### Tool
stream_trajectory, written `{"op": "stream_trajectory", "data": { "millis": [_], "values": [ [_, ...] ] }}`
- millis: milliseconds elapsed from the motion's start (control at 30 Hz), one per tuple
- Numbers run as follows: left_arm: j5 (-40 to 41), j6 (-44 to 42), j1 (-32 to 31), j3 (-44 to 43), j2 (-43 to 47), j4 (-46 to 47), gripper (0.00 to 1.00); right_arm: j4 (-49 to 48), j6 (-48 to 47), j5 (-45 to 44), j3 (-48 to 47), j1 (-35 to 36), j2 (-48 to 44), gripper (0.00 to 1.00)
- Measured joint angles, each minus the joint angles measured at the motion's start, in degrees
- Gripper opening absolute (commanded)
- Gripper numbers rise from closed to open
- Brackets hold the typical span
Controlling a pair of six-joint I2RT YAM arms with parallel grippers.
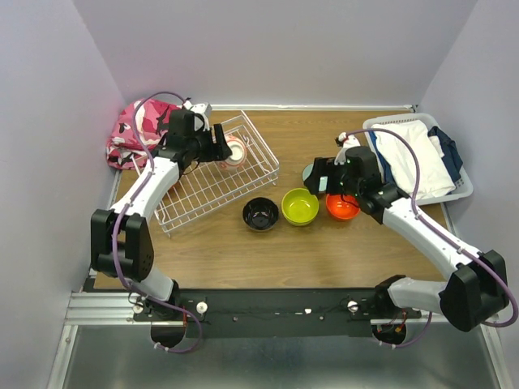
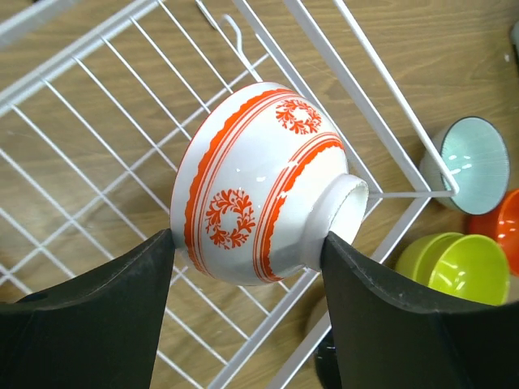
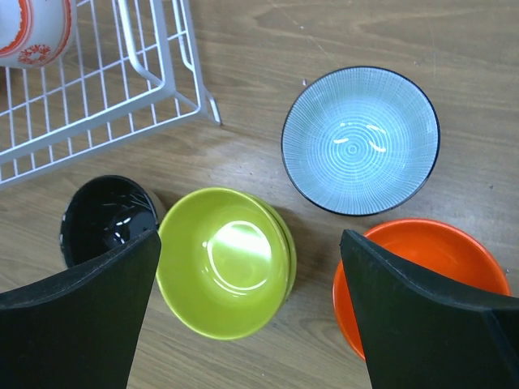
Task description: Unload the bowls from the dish rack
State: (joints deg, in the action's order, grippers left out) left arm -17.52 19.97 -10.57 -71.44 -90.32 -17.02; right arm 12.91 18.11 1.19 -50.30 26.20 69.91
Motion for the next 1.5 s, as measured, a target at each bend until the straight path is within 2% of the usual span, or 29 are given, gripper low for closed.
{"op": "stream_trajectory", "data": {
  "millis": [433, 767, 1100, 1500],
  "values": [
    [8.3, -11.7, -3.0, 2.6, 4.0, -1.3, 0.45, 0.7, 0.0, 4.4, -4.5, 0.0, 2.5, 1.00],
    [22.5, -24.4, -12.8, 8.2, 10.6, 0.8, 0.43, 2.0, 1.5, 8.9, -8.9, 0.0, 5.4, 1.00],
    [36.2, -40.4, -23.3, 18.8, 17.2, 12.9, 0.43, 4.7, 3.6, 9.1, -15.6, 0.0, 10.5, 1.00],
    [48.7, -58.0, -35.3, 30.1, 17.9, 30.0, 0.43, 16.8, 5.9, 10.4, -36.5, 0.0, 24.1, 0.98]
  ]
}}
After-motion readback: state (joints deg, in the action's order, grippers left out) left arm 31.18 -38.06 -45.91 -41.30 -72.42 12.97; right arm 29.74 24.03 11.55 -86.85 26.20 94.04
